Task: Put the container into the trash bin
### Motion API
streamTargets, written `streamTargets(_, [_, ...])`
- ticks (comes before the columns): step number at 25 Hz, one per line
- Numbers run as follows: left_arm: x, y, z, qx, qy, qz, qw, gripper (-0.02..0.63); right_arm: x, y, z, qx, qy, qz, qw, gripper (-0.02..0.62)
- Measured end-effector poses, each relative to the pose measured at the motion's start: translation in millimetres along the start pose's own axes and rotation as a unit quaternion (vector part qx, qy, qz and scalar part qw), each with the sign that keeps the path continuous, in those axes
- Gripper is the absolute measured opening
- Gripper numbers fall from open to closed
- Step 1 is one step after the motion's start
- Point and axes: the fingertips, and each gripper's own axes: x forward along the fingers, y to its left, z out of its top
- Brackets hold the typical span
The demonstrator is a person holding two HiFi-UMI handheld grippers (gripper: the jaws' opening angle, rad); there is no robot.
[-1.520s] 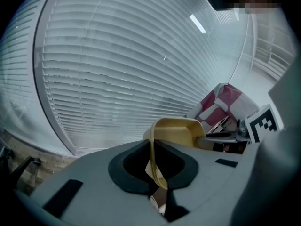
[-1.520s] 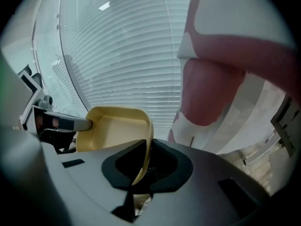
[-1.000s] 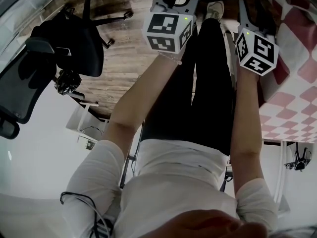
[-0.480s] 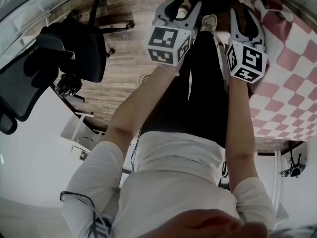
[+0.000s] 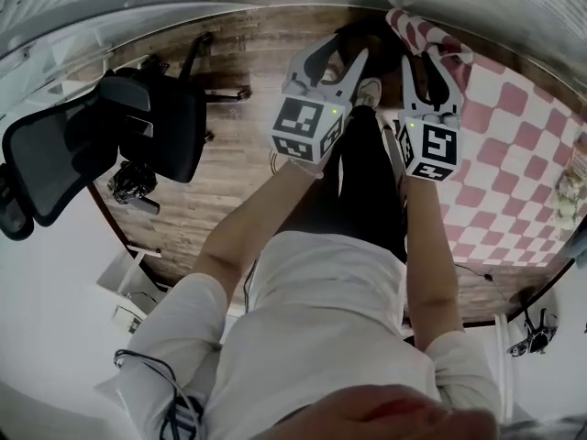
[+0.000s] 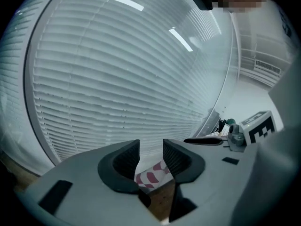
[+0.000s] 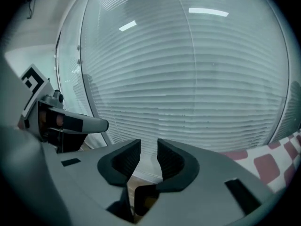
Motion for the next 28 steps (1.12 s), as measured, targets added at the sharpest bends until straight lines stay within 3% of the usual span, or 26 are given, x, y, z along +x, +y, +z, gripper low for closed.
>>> streamTargets(15, [-78,-56,160,0.065,-0.109,-0.044,0.9909,0.115,-68,21,177,-0.032,-0.113,0.034,0.992,0.072])
streamTargets(28, [-142,-105,238,0.098,-0.16,-0.087,0.9784,0.064,-143,40,271,-0.051,-0.167,0.076,0.982,0.051])
